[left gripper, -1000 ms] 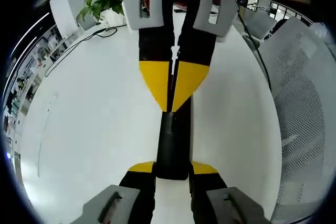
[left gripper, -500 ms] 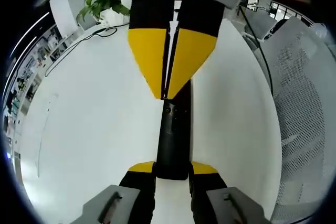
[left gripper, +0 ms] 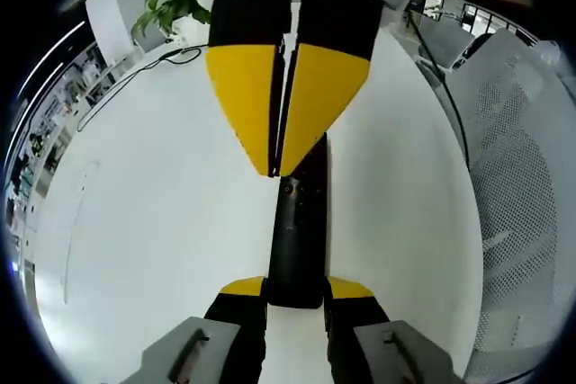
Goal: Press the specified remote control buttons in sequence, fully releasing each button before pressing the next.
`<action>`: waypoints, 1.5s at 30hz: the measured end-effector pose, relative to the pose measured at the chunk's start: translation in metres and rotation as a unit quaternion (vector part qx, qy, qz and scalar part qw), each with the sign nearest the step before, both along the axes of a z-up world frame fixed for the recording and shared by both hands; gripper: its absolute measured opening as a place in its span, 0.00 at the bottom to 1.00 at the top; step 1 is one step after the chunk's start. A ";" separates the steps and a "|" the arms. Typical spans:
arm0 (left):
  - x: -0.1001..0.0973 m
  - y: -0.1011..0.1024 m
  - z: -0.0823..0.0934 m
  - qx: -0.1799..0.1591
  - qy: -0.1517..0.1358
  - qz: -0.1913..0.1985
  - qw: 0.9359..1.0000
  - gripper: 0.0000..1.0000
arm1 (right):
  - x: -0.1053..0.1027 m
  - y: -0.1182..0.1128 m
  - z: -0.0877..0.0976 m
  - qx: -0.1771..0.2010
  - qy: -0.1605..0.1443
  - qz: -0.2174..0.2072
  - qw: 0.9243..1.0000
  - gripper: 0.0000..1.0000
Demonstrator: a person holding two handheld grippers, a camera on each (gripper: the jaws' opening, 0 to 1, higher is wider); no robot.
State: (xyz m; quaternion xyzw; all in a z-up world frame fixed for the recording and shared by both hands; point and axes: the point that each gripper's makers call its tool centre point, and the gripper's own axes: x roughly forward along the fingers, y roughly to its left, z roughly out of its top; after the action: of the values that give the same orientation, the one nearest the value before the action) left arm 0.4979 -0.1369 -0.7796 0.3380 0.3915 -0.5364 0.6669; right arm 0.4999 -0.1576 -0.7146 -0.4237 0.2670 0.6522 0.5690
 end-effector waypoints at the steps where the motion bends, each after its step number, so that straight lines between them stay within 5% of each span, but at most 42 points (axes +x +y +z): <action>1: 0.000 0.000 0.000 0.000 0.000 0.000 1.000 0.23 | -0.001 0.000 -0.003 -0.001 0.002 0.001 1.000 0.00; 29: 0.000 0.000 0.000 -0.006 -0.001 -0.002 1.000 0.23 | -0.008 0.001 -0.043 -0.026 0.029 0.008 0.999 0.00; 45: 0.001 0.000 0.001 -0.008 -0.002 -0.001 1.000 0.23 | -0.008 0.000 -0.049 -0.031 0.034 0.011 0.999 0.00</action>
State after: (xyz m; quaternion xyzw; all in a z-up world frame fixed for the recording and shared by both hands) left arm 0.4987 -0.1368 -0.7787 0.3346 0.3857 -0.5395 0.6695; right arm 0.4915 -0.1573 -0.7641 -0.4218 0.3019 0.6639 0.5386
